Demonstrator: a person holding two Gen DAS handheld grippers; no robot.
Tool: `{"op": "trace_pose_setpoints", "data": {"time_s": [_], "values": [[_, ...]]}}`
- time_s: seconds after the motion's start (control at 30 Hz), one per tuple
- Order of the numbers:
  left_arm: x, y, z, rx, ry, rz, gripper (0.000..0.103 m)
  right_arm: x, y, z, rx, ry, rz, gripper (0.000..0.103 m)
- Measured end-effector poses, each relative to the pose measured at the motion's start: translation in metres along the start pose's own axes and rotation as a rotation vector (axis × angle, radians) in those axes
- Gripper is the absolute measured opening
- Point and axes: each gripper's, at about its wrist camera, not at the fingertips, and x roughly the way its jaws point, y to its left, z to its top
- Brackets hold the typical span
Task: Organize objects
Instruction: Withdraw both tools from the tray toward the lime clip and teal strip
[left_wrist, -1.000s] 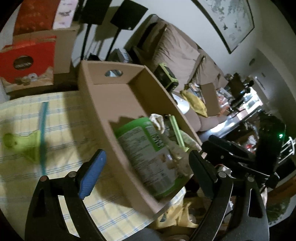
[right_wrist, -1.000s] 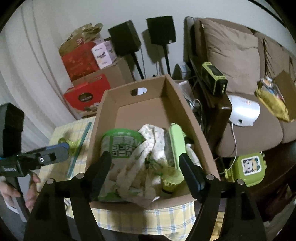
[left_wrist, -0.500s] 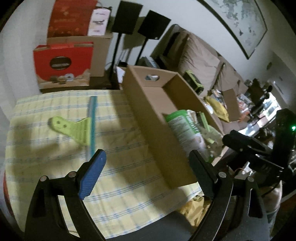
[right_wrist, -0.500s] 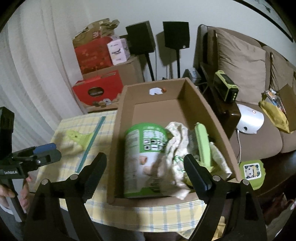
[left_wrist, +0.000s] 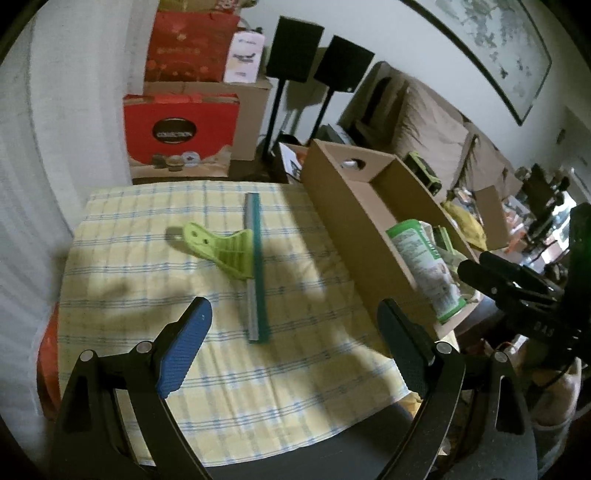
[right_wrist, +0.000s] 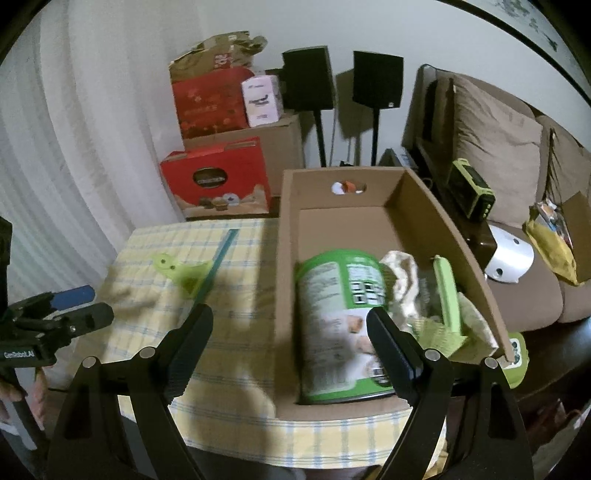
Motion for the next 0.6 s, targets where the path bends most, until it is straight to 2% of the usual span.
{"op": "trace_pose_setpoints", "data": {"time_s": [0.27,0.6], "values": [[-0.011,0.019,0.001,-0.002,-0.032,0.071,0.09,0.012,0.028,0.004,-0.029,0.001,0.008,0.086],[0.004,0.053,0.01,-0.071,-0.015,0.063,0.09,0.041,0.059,0.011,-0.061,0.023,0.029,0.087]]}}
